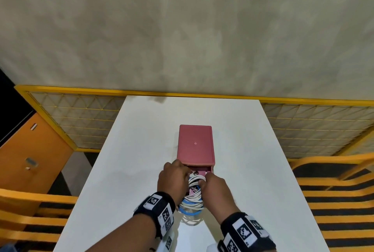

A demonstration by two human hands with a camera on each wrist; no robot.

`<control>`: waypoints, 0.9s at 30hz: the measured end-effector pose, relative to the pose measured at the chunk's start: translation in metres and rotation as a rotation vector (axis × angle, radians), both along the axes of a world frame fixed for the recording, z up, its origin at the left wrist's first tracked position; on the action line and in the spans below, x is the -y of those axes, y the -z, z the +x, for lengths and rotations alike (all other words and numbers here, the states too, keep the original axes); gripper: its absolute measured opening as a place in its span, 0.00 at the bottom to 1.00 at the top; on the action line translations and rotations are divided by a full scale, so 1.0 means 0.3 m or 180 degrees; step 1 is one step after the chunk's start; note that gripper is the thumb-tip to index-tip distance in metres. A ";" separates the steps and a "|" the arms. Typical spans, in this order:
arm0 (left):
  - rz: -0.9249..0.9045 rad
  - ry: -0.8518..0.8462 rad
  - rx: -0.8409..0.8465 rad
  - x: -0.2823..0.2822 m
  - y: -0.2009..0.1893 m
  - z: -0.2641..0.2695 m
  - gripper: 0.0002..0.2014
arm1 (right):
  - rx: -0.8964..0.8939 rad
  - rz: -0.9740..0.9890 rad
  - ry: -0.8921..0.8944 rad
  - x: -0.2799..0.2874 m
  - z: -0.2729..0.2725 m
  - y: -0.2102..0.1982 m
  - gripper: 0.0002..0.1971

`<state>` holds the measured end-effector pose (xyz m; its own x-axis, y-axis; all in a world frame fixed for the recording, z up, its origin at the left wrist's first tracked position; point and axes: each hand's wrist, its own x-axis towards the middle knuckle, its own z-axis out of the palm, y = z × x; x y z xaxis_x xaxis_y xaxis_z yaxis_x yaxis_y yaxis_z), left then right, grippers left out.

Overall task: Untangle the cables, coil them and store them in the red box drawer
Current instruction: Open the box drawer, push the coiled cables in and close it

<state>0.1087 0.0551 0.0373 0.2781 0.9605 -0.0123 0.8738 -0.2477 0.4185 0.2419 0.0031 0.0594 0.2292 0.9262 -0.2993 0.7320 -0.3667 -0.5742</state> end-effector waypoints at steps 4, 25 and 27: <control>-0.0163 -0.0410 0.0737 -0.052 0.003 0.011 0.05 | -0.0027 0.0169 0.0089 -0.028 0.004 0.005 0.10; 0.0316 0.1034 -0.0585 0.123 0.087 -0.026 0.33 | 0.0461 0.0581 -0.0525 0.026 0.012 0.065 0.20; 0.0345 0.0993 -0.0523 0.130 0.088 -0.016 0.33 | 0.0692 0.0206 -0.0717 0.038 0.030 0.073 0.28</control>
